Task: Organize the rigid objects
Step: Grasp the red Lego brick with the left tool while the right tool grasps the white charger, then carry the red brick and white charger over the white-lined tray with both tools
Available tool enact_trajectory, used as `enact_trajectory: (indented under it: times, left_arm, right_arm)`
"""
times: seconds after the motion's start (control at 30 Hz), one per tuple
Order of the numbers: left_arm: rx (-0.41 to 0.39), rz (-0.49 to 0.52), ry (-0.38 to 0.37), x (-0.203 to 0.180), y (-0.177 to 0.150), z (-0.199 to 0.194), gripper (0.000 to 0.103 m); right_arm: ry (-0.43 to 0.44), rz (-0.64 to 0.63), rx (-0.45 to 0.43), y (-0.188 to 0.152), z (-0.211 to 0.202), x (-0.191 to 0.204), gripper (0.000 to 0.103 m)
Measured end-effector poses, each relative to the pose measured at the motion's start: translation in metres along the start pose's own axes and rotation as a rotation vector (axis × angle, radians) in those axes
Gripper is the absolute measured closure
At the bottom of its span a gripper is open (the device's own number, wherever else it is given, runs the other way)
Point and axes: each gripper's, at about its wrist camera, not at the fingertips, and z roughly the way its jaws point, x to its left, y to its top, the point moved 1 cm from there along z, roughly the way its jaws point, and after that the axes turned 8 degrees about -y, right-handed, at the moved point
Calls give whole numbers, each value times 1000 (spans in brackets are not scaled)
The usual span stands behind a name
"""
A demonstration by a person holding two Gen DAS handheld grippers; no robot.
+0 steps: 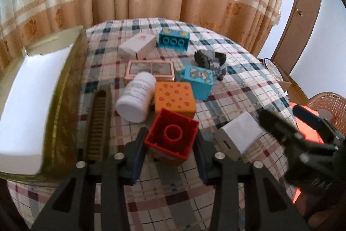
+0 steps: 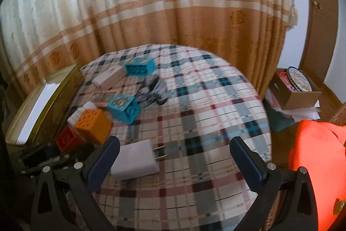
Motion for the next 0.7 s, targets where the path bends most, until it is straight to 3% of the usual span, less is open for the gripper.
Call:
enact_trajectory:
  times: [0.27,0.57,0.7]
  left_arm:
    - [-62,-12,27,14,4,-30,63]
    - [-126,-68,70,43,8,-52,63]
    - [-145,-84,88,52,8,-60,63]
  right_arm:
    - [49,-75,54,-4,6,23,1]
    - [52,-142,206,-12,33,44,4]
    - [23,-187,183,-12,30,49,32]
